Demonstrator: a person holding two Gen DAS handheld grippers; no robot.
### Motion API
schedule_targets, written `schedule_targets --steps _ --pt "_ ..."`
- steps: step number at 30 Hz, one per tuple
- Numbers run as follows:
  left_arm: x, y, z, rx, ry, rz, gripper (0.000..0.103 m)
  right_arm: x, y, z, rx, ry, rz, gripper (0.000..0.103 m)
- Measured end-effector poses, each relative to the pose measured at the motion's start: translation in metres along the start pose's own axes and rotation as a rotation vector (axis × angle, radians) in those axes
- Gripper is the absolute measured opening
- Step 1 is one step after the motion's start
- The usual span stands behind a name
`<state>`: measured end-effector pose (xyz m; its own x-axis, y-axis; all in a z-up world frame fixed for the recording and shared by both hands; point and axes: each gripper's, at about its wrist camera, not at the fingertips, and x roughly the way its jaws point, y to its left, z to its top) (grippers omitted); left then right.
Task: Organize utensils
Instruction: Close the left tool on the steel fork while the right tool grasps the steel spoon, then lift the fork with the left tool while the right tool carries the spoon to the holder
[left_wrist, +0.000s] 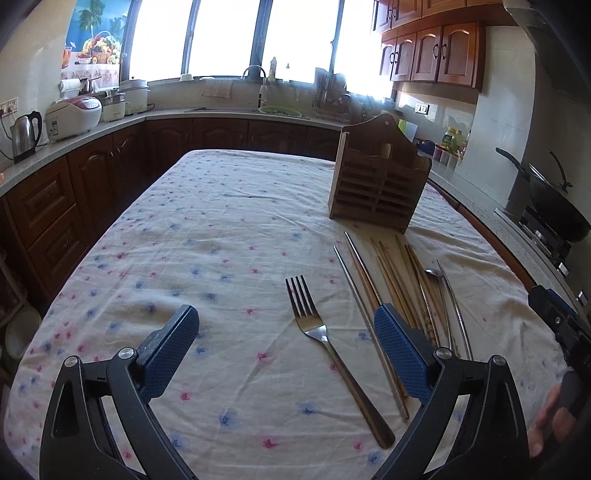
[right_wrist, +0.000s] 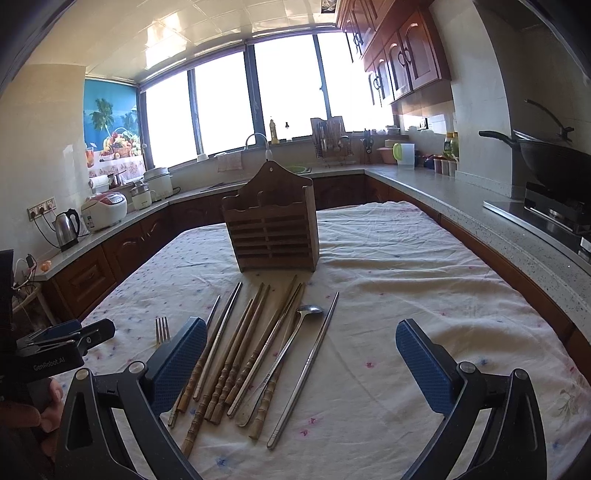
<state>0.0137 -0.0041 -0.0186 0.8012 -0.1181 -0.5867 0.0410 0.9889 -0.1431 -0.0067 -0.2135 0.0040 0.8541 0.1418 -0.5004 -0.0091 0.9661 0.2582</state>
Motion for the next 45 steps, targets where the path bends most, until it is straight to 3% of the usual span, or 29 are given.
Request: schedule_targets --steps 4,11,15,20,26,28,31,34,35,36,45 --pt "0.018 0.0 0.006 0.004 0.06 -0.029 0.085 0.016 -0.007 0.004 0.035 0.053 0.032 0.096" --pt "0.053 0.0 0.014 0.007 0.168 -0.08 0.068 0.064 -0.015 0.005 0.112 0.227 0.108 0.054" --pt "0.07 0.0 0.018 0.008 0.215 -0.096 0.063 0.087 -0.018 0.002 0.143 0.304 0.135 0.04" --pt "0.088 0.004 0.02 0.004 0.259 -0.114 0.056 0.108 -0.02 0.003 0.17 0.367 0.161 0.035" --pt "0.101 0.007 0.023 -0.002 0.293 -0.166 0.034 0.134 -0.029 0.003 0.222 0.443 0.166 0.032" --pt "0.104 0.008 0.024 -0.011 0.305 -0.191 0.022 0.141 -0.031 0.003 0.241 0.461 0.177 0.032" --pt "0.106 0.011 0.025 -0.026 0.311 -0.222 0.018 0.153 -0.034 0.005 0.271 0.481 0.199 0.031" --pt "0.107 0.014 0.027 -0.047 0.313 -0.256 0.011 0.16 -0.037 0.008 0.291 0.479 0.21 0.016" --pt "0.106 0.015 0.027 -0.052 0.312 -0.268 0.008 0.161 -0.039 0.008 0.304 0.475 0.215 0.004" --pt "0.105 0.015 0.028 -0.053 0.309 -0.277 0.003 0.16 -0.04 0.009 0.308 0.469 0.218 0.003" --pt "0.082 0.009 0.038 -0.017 0.245 -0.282 0.002 0.132 -0.036 0.023 0.284 0.393 0.243 0.002"
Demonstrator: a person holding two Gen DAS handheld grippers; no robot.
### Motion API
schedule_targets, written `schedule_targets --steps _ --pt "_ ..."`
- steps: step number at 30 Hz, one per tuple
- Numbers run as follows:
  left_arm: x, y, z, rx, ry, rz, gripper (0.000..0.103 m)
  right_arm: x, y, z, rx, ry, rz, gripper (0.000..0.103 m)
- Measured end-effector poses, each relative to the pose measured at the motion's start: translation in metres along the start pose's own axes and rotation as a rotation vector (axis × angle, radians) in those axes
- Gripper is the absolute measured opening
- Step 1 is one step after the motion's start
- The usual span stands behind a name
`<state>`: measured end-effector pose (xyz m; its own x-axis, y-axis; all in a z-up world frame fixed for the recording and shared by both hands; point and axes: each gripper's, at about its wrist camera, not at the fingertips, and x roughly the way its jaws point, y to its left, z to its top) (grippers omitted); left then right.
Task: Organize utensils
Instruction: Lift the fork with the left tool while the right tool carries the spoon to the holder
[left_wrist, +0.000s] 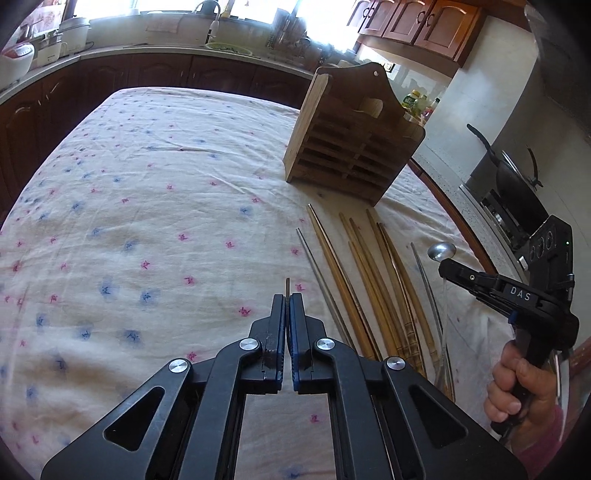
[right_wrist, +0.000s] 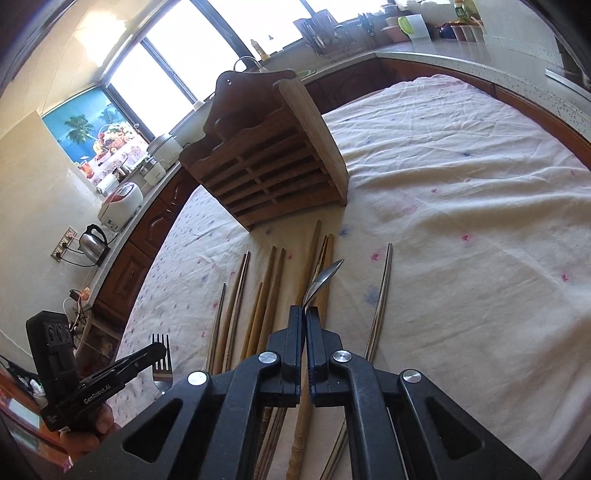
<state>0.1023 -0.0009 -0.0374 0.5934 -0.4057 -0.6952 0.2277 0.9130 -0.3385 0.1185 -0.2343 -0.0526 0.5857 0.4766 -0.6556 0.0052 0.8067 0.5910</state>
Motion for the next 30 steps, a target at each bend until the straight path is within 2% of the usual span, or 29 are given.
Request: schedule_targets --steps 13,30 --pt "-0.052 -0.02 0.031 0.075 -0.169 0.018 0.002 -0.051 0.031 0.018 -0.098 -0.152 0.003 0.002" --pt "-0.08 -0.04 0.125 0.14 -0.432 0.123 0.002 -0.074 0.06 0.076 -0.21 -0.327 -0.043 0.002"
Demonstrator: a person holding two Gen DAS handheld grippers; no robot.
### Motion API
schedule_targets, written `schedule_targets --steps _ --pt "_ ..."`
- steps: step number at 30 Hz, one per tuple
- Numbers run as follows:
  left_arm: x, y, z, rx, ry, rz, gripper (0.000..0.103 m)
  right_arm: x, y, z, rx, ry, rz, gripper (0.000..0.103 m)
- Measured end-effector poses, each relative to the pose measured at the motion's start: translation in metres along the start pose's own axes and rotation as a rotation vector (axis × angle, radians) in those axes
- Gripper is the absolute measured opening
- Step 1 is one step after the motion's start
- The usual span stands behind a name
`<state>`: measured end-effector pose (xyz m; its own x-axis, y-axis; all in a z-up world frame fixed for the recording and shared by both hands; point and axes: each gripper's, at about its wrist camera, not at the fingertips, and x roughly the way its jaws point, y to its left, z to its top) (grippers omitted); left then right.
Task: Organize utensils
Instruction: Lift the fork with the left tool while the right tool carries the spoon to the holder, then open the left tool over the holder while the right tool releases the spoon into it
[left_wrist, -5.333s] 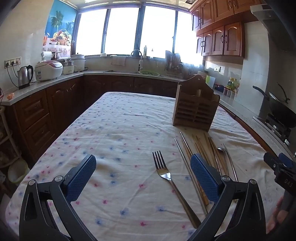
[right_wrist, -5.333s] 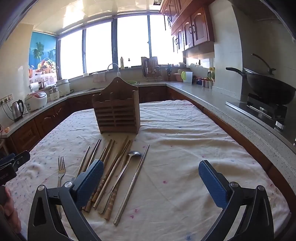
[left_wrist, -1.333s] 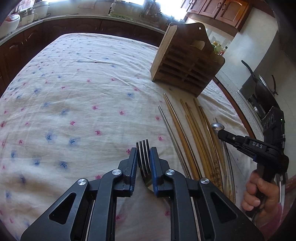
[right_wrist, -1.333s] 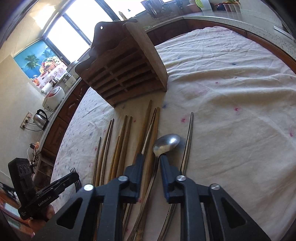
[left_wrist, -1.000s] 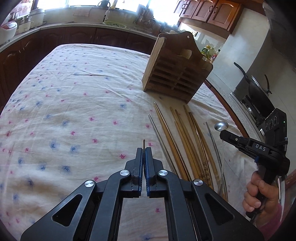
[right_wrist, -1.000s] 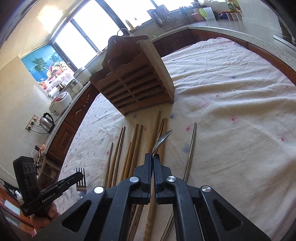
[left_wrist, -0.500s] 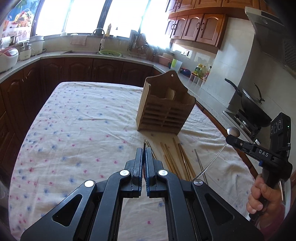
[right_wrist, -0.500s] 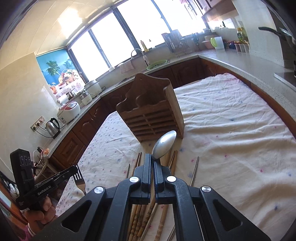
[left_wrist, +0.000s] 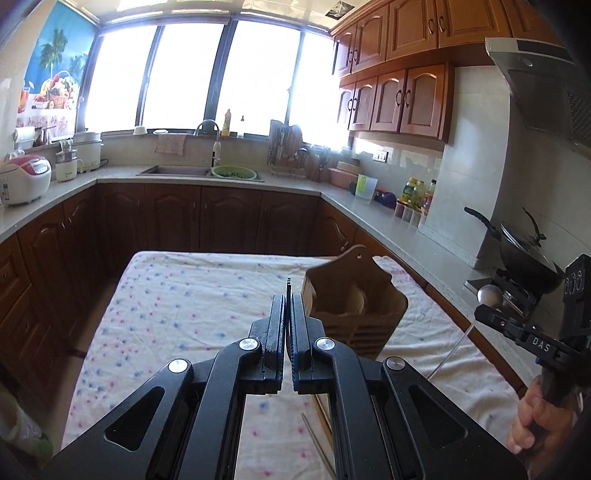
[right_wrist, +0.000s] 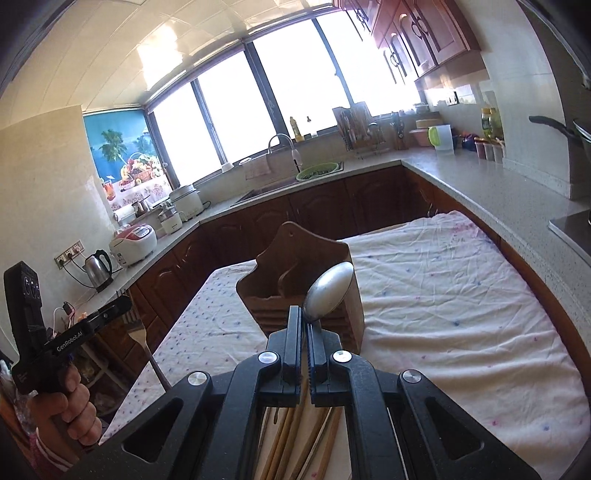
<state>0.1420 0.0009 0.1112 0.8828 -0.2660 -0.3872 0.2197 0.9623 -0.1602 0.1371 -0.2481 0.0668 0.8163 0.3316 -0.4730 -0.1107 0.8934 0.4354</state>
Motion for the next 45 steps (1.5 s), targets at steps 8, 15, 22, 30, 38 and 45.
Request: schedule_targets --steps 8,15,22,30,38,45 --pt "0.029 -0.012 0.048 0.028 -0.14 0.089 0.002 0.012 0.004 0.043 -0.066 -0.103 -0.049 0.002" --pt "0.075 -0.034 0.074 0.077 -0.255 0.185 0.002 0.035 0.012 0.079 -0.141 -0.197 -0.087 0.002" --pt "0.132 -0.047 0.051 0.125 -0.197 0.209 0.002 0.079 0.012 0.071 -0.187 -0.175 -0.115 0.002" --pt "0.161 -0.043 0.017 0.131 -0.112 0.176 0.002 0.119 -0.009 0.045 -0.155 -0.083 -0.123 0.002" --pt "0.169 -0.048 0.002 0.158 -0.061 0.103 0.003 0.139 -0.02 0.032 -0.14 -0.005 -0.111 0.002" --pt "0.175 -0.056 0.001 0.183 -0.017 0.077 0.002 0.141 -0.028 0.034 -0.1 0.015 -0.105 0.002"
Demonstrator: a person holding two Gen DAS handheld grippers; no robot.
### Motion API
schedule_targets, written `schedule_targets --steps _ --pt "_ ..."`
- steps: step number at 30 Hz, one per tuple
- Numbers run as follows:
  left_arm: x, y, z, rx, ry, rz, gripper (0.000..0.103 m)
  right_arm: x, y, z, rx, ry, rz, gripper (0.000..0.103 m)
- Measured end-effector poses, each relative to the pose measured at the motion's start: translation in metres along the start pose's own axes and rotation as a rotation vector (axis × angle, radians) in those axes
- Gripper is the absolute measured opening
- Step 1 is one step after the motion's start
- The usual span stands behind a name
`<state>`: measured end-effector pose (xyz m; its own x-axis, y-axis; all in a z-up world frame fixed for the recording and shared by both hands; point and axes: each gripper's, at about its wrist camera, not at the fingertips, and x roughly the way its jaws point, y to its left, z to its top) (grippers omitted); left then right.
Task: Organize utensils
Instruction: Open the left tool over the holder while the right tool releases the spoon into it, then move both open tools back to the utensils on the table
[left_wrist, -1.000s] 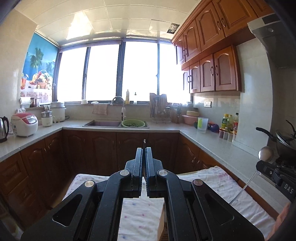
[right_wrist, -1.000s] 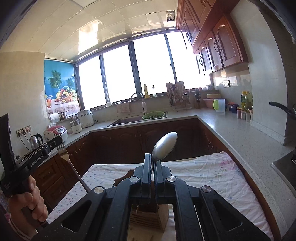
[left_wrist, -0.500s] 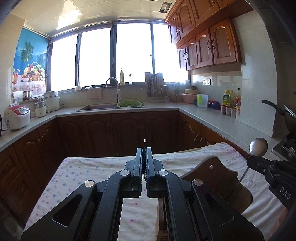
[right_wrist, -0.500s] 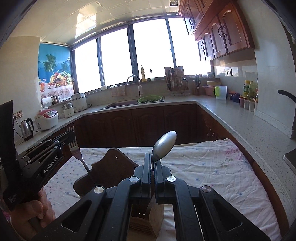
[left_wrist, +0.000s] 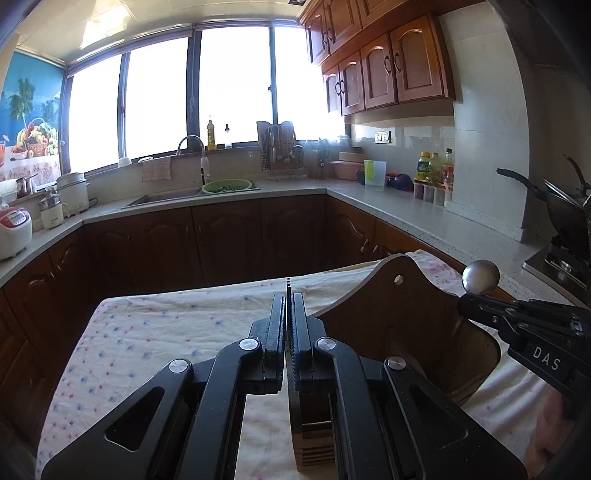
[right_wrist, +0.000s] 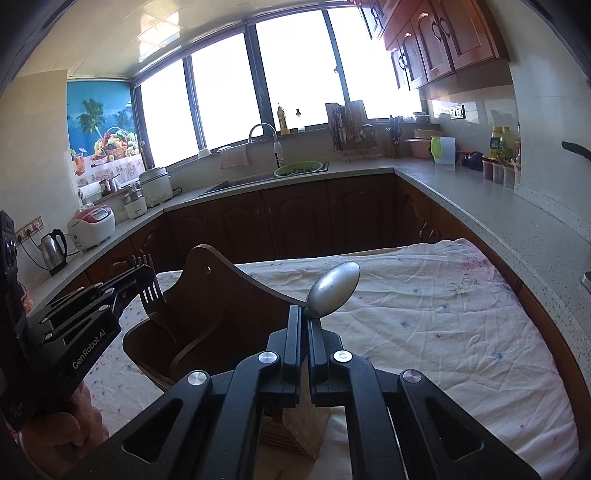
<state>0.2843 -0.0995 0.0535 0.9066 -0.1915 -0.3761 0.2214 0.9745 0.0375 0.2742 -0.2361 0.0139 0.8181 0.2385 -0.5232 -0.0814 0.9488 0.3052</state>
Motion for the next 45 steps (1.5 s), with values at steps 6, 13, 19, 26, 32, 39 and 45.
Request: schedule_targets --steps 6,13,19,26,32,39,45 --pt "0.003 0.001 0.0 -0.013 0.025 -0.001 0.003 0.001 -0.002 0.001 0.013 0.008 0.008 0.003" --pt "-0.009 0.004 0.008 -0.044 0.03 -0.003 0.036 -0.005 -0.006 0.002 0.054 0.007 0.02 0.01" --pt "-0.045 0.022 0.012 -0.102 -0.025 0.032 0.062 -0.034 -0.017 0.004 0.107 -0.046 0.024 0.053" --pt "-0.084 0.04 -0.008 -0.163 -0.011 0.073 0.087 -0.074 -0.03 -0.008 0.187 -0.114 0.034 0.099" --pt "-0.113 0.046 -0.039 -0.2 0.046 0.06 0.09 -0.105 -0.03 -0.033 0.209 -0.112 0.037 0.1" --pt "-0.14 0.051 -0.081 -0.248 0.133 0.053 0.09 -0.133 -0.029 -0.071 0.231 -0.063 0.022 0.1" --pt "-0.156 0.055 -0.108 -0.293 0.193 0.043 0.09 -0.146 -0.026 -0.097 0.238 -0.013 0.008 0.1"
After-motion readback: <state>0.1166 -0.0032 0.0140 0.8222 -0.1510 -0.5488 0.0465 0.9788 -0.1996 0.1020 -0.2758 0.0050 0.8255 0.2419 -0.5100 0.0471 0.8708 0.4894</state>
